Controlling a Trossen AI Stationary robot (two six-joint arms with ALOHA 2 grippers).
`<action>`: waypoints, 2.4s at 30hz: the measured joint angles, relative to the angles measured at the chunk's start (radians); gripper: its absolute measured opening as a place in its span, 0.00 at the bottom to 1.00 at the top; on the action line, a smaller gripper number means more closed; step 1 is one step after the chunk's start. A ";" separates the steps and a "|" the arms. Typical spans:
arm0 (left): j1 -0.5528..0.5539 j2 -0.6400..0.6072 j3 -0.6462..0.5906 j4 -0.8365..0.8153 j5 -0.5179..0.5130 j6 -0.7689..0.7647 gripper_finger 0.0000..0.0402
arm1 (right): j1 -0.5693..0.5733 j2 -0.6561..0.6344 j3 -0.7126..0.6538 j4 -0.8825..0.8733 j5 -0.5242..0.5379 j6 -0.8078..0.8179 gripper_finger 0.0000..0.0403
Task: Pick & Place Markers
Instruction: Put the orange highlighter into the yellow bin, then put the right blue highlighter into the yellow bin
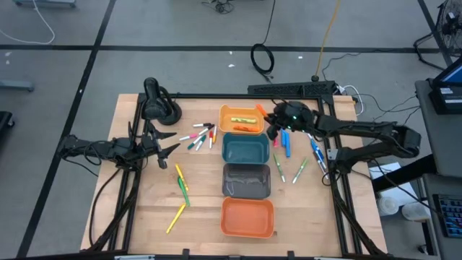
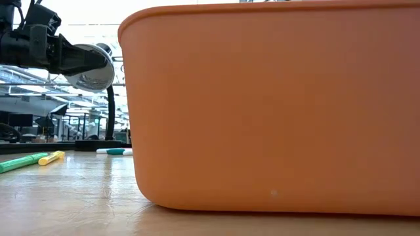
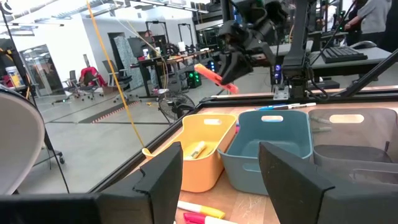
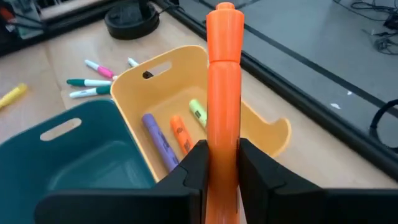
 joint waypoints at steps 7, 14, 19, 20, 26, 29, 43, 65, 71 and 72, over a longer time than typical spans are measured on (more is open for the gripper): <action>0.000 0.000 0.000 0.000 0.000 0.000 0.53 | 0.014 0.202 0.296 -0.218 -0.025 -0.092 0.12; 0.000 0.000 0.000 0.000 0.000 0.000 0.53 | 0.035 0.404 0.476 -0.357 -0.026 -0.176 0.12; 0.000 0.000 0.000 0.000 0.000 0.000 0.53 | 0.037 0.503 0.483 -0.367 -0.026 -0.208 0.12; 0.000 0.000 0.000 0.000 0.000 0.000 0.53 | 0.037 0.521 0.483 -0.382 -0.026 -0.209 0.12; 0.000 0.000 0.000 0.000 0.000 0.000 0.53 | 0.037 0.584 0.483 -0.397 -0.024 -0.207 0.12; 0.000 0.000 0.000 0.000 0.000 0.000 0.53 | 0.037 0.589 0.483 -0.400 -0.024 -0.205 0.12; 0.000 0.000 0.000 0.000 0.000 0.000 0.53 | 0.037 0.588 0.483 -0.375 -0.023 -0.187 0.24; 0.000 0.000 0.000 0.000 0.000 0.000 0.53 | 0.037 0.311 0.482 -0.663 -0.018 -0.022 0.31; 0.000 0.000 0.000 0.000 0.000 0.000 0.53 | 0.037 0.186 0.420 -0.858 -0.011 0.208 0.31; 0.000 0.000 0.000 0.000 0.000 0.000 0.53 | 0.037 0.168 0.397 -0.873 0.004 0.243 0.31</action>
